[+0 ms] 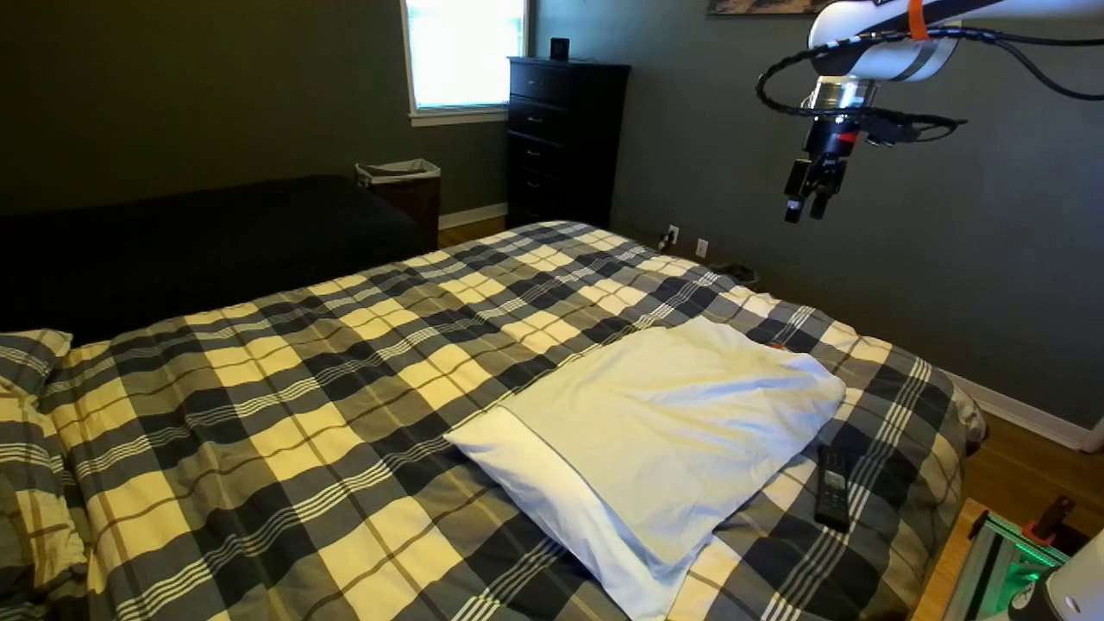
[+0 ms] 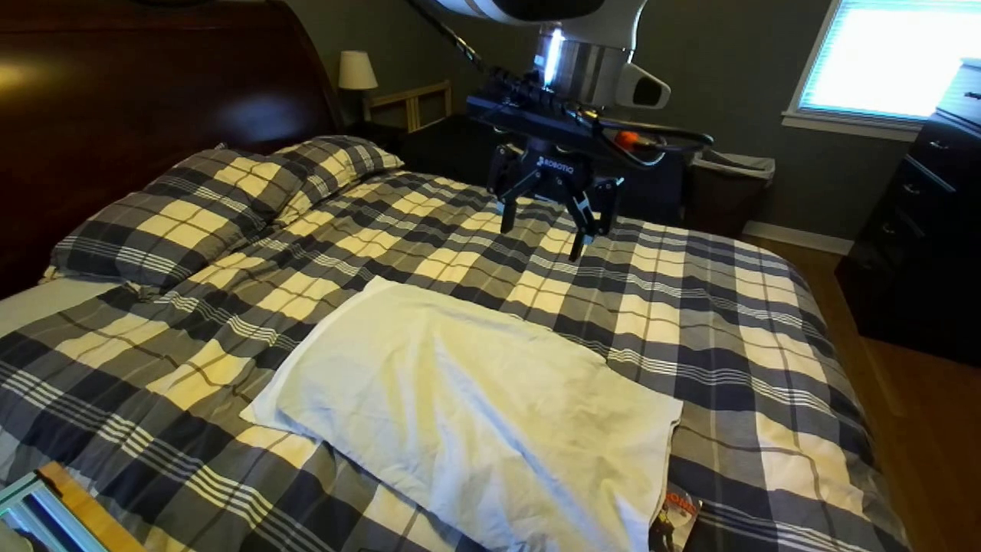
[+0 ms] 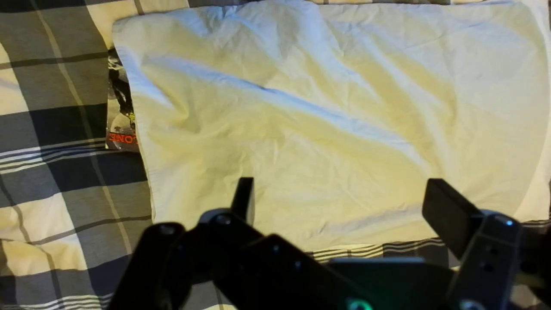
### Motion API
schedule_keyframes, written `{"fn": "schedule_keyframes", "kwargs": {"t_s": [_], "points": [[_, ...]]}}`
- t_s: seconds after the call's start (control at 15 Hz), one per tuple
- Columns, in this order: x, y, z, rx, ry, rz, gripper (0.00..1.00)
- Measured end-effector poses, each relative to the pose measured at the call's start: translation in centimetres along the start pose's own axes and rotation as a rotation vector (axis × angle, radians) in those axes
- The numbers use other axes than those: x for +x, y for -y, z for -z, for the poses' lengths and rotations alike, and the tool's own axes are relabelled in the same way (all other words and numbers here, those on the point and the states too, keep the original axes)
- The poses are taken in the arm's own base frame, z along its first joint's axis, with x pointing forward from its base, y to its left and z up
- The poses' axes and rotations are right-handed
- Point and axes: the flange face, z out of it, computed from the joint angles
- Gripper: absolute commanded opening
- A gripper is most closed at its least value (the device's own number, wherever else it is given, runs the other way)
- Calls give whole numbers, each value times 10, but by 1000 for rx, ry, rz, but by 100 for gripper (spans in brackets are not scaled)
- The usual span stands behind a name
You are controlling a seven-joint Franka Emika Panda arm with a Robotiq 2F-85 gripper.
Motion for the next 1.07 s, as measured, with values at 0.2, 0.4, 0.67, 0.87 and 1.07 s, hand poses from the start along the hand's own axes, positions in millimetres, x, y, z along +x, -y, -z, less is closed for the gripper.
{"fn": "schedule_keyframes", "kwargs": {"t_s": [0.2,0.4,0.67,0.87,1.07], "points": [[-1,6,10,1,0,-20,100],[-2,9,22,-1,-6,-41,100],[-6,10,34,-2,-11,-57,100],[-6,9,35,-2,-13,-59,100],[-6,10,35,-2,-13,-61,100]]}}
